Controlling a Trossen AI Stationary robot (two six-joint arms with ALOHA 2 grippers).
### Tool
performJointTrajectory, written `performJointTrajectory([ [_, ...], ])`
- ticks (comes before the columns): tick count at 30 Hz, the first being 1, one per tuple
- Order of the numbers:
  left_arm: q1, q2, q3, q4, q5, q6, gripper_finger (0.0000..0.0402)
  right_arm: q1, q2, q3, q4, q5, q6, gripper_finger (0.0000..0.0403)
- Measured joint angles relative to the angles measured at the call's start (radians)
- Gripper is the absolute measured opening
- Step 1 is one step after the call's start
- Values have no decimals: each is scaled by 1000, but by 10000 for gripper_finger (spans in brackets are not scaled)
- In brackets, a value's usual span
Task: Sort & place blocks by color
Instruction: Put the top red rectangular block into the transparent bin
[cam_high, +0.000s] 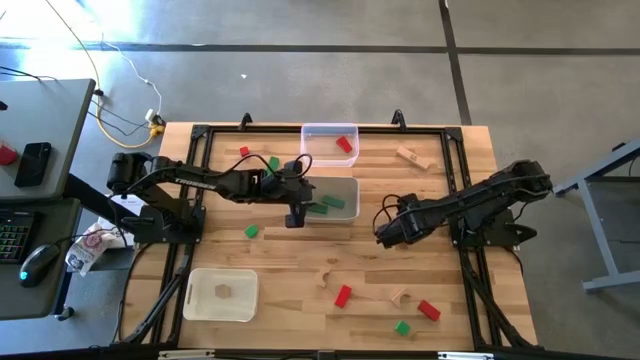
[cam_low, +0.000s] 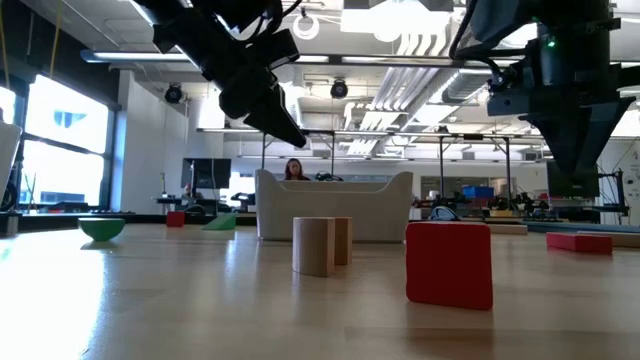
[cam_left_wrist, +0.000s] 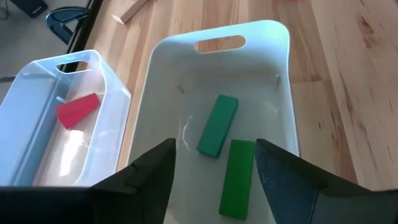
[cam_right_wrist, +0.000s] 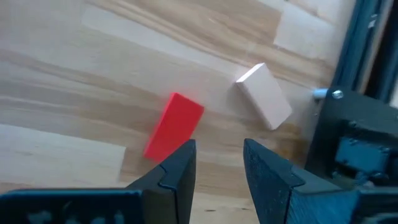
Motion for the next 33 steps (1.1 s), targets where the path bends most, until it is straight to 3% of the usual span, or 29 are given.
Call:
performJointTrajectory([
  [11,0,0,0,0,0,0,207,-24,-3,-19,-44,27,-51,121],
  [19,0,0,0,0,0,0,207,-22,-106,-217,147,-20,3,121],
  [27,0,0,0,1,0,0,207,-22,-221,-276,291,-15,48,121],
  [33,0,0,0,1,0,-1,207,-21,-229,-290,377,-4,54,129],
])
